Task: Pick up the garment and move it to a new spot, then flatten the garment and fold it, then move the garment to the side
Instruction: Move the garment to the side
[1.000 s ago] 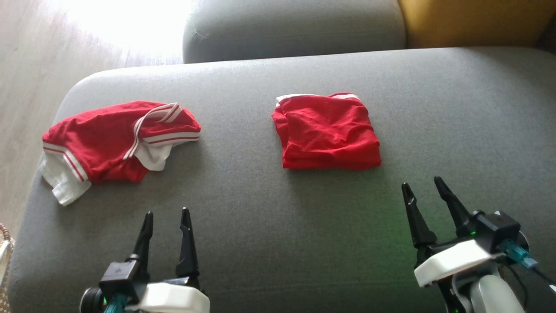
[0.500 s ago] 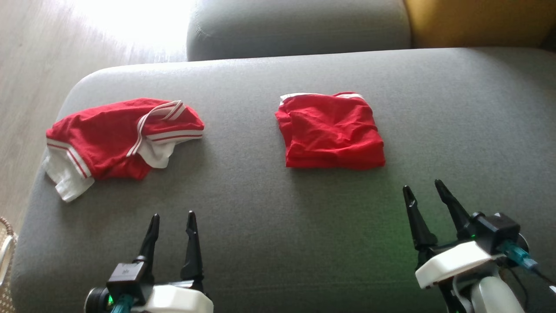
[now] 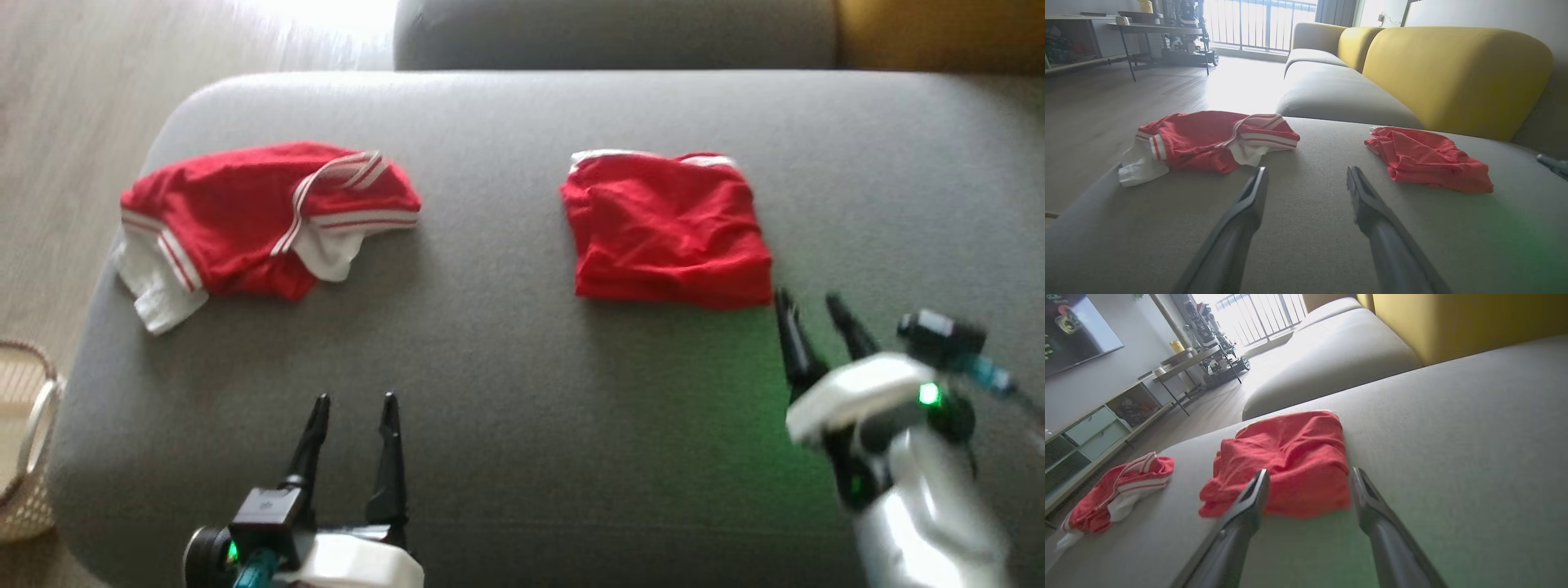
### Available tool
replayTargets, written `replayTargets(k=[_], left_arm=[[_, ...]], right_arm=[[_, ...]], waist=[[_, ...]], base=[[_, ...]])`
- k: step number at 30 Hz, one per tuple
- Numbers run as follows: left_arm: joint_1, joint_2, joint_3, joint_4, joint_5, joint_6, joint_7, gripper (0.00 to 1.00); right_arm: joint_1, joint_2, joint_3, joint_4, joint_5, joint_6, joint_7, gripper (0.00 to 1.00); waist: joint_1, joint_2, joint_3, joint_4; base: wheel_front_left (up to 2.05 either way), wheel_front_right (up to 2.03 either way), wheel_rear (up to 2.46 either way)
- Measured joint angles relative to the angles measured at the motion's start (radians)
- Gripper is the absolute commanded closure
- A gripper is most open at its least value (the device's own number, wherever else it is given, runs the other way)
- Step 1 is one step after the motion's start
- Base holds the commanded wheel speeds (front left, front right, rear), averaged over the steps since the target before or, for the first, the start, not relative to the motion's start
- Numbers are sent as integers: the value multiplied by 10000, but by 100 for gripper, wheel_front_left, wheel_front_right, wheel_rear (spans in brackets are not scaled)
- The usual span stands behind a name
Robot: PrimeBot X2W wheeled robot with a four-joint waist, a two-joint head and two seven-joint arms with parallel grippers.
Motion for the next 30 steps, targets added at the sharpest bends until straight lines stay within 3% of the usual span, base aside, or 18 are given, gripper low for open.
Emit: replayTargets(k=[6,16,28,29,30], left_arm=[[-480,4,-372,8,0,2,0,0],[-1061,-2,-955,36,2,29,0,0],[-1532,-6,-1287,88,-2,100,0,0],[-1569,-6,-1315,88,-2,100,0,0],[-1599,-6,-1340,84,-2,100,-2,0]], right_arm=[[-2264,-543,-303,1597,1120,0,1095,0],[-3842,-1651,-497,3611,3039,0,3218,0],[-4732,-2088,301,4702,3208,-2,3488,0],[-4815,-2100,320,4801,3212,-2,3488,18],[-4883,-2100,362,4851,3221,0,3459,56]], waist=[[1,0,621,509],[0,0,1455,1159],[0,0,2014,1416],[0,0,2036,1435],[0,0,2052,1451]], base=[[0,0,0],[0,0,0],[0,0,0],[0,0,0],[0,0,0]])
